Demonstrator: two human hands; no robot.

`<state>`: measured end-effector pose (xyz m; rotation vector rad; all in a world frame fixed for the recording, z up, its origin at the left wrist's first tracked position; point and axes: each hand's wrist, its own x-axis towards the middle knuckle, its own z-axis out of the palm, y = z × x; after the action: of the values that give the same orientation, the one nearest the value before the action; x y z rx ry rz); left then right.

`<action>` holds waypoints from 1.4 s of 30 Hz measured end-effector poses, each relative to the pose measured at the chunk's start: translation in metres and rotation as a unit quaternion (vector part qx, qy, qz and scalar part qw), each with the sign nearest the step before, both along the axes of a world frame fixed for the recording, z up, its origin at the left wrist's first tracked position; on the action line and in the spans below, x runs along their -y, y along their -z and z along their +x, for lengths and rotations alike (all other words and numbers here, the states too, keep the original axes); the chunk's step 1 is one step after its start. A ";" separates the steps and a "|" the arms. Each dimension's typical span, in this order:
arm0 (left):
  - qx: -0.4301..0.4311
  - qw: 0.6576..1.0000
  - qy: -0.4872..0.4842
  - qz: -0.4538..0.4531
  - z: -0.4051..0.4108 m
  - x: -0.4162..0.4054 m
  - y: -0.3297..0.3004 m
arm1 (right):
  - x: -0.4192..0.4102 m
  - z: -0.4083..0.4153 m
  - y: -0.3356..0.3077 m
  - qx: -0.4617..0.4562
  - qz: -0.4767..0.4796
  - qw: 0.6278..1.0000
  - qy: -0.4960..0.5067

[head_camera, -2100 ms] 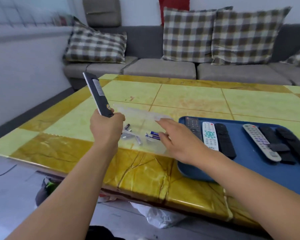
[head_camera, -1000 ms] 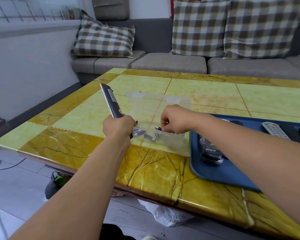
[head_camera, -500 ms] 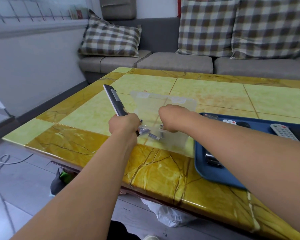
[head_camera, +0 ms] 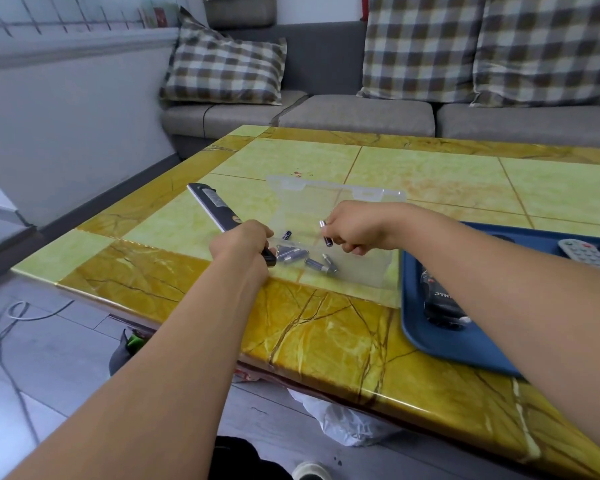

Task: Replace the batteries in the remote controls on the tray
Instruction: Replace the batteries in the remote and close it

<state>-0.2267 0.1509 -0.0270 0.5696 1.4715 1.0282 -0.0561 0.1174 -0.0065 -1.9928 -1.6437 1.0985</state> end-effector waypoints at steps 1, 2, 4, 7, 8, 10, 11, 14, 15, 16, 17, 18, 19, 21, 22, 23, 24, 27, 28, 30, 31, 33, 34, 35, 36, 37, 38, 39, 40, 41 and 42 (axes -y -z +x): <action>-0.004 1.000 -0.002 0.002 0.001 0.001 -0.001 | 0.003 0.001 -0.002 -0.108 -0.016 0.994 0.025; -0.008 1.000 -0.005 0.007 0.001 0.001 -0.002 | 0.007 0.003 -0.006 -0.202 -0.029 0.978 0.042; -0.021 1.000 -0.005 0.017 0.002 0.002 -0.002 | 0.015 0.006 -0.013 -0.330 -0.048 0.941 0.051; -0.039 0.998 -0.031 0.027 0.003 0.007 -0.005 | 0.031 0.007 -0.025 -0.438 -0.099 0.893 0.020; -0.033 0.997 -0.053 0.038 0.004 0.013 -0.011 | 0.041 0.008 -0.029 -0.459 -0.116 0.881 0.008; -0.007 0.990 -0.109 0.090 0.006 0.027 -0.025 | 0.061 0.008 -0.031 -0.479 -0.136 0.867 -0.012; 0.014 0.983 -0.129 0.126 0.008 0.035 -0.034 | 0.073 0.009 -0.032 -0.488 -0.141 0.861 -0.018; 0.107 0.956 -0.101 0.254 0.019 0.059 -0.054 | 0.113 0.020 -0.039 -0.503 -0.108 0.857 -0.028; 0.131 0.949 -0.062 0.280 0.027 0.067 -0.059 | 0.127 0.028 -0.041 -0.496 -0.083 0.864 -0.021; 0.154 0.943 -0.015 0.294 0.034 0.075 -0.064 | 0.138 0.035 -0.043 -0.489 -0.061 0.870 -0.013; 0.175 0.939 0.039 0.294 0.045 0.085 -0.067 | 0.151 0.044 -0.045 -0.485 -0.038 0.874 0.000; 0.187 0.935 0.093 0.285 0.057 0.093 -0.069 | 0.160 0.052 -0.044 -0.486 -0.017 0.874 0.016; 0.198 0.930 0.149 0.270 0.069 0.102 -0.071 | 0.167 0.060 -0.043 -0.487 0.005 0.872 0.043; 0.224 0.914 0.256 0.222 0.100 0.123 -0.072 | 0.181 0.078 -0.042 -0.469 0.065 0.872 0.123; 0.227 0.906 0.297 0.198 0.114 0.131 -0.070 | 0.186 0.085 -0.041 -0.454 0.101 0.870 0.166; 0.231 0.900 0.328 0.172 0.126 0.138 -0.068 | 0.190 0.091 -0.041 -0.444 0.136 0.862 0.204; 0.235 0.895 0.349 0.145 0.137 0.143 -0.065 | 0.194 0.097 -0.042 -0.431 0.173 0.851 0.245; 0.251 0.880 0.395 0.083 0.166 0.151 -0.057 | 0.207 0.114 -0.046 -0.363 0.273 0.823 0.341; 0.257 0.865 0.427 0.058 0.183 0.158 -0.056 | 0.217 0.128 -0.048 -0.324 0.312 0.818 0.360; 0.238 0.851 0.467 0.025 0.198 0.166 -0.053 | 0.223 0.144 -0.046 -0.247 0.381 0.812 0.368; 0.228 0.843 0.486 0.015 0.206 0.172 -0.052 | 0.227 0.151 -0.046 -0.218 0.403 0.809 0.369; 0.229 0.821 0.524 -0.004 0.222 0.184 -0.052 | 0.235 0.165 -0.045 -0.178 0.431 0.802 0.372; 0.239 0.812 0.533 -0.007 0.227 0.188 -0.052 | 0.238 0.167 -0.046 -0.181 0.435 0.800 0.373; 0.252 0.805 0.537 -0.012 0.233 0.189 -0.052 | 0.240 0.169 -0.045 -0.194 0.433 0.798 0.372; 0.261 0.802 0.537 -0.018 0.238 0.191 -0.052 | 0.243 0.172 -0.044 -0.205 0.430 0.798 0.369; 0.263 0.803 0.534 -0.018 0.241 0.192 -0.051 | 0.245 0.172 -0.043 -0.204 0.427 0.802 0.364; 0.258 0.807 0.531 -0.015 0.244 0.194 -0.050 | 0.246 0.173 -0.042 -0.190 0.430 0.807 0.358; 0.256 0.808 0.532 -0.012 0.247 0.195 -0.050 | 0.247 0.174 -0.040 -0.170 0.436 0.810 0.354; 0.253 0.807 0.534 -0.008 0.249 0.198 -0.050 | 0.248 0.175 -0.037 -0.147 0.445 0.810 0.351; 0.251 0.807 0.534 -0.002 0.250 0.199 -0.049 | 0.249 0.175 -0.035 -0.125 0.455 0.808 0.353; 0.249 0.809 0.532 0.006 0.251 0.201 -0.049 | 0.249 0.176 -0.032 -0.100 0.464 0.806 0.355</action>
<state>0.0239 -0.0496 0.0219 0.8957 0.4861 0.2268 0.1195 -0.1312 0.0253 -1.4813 -0.8598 0.1232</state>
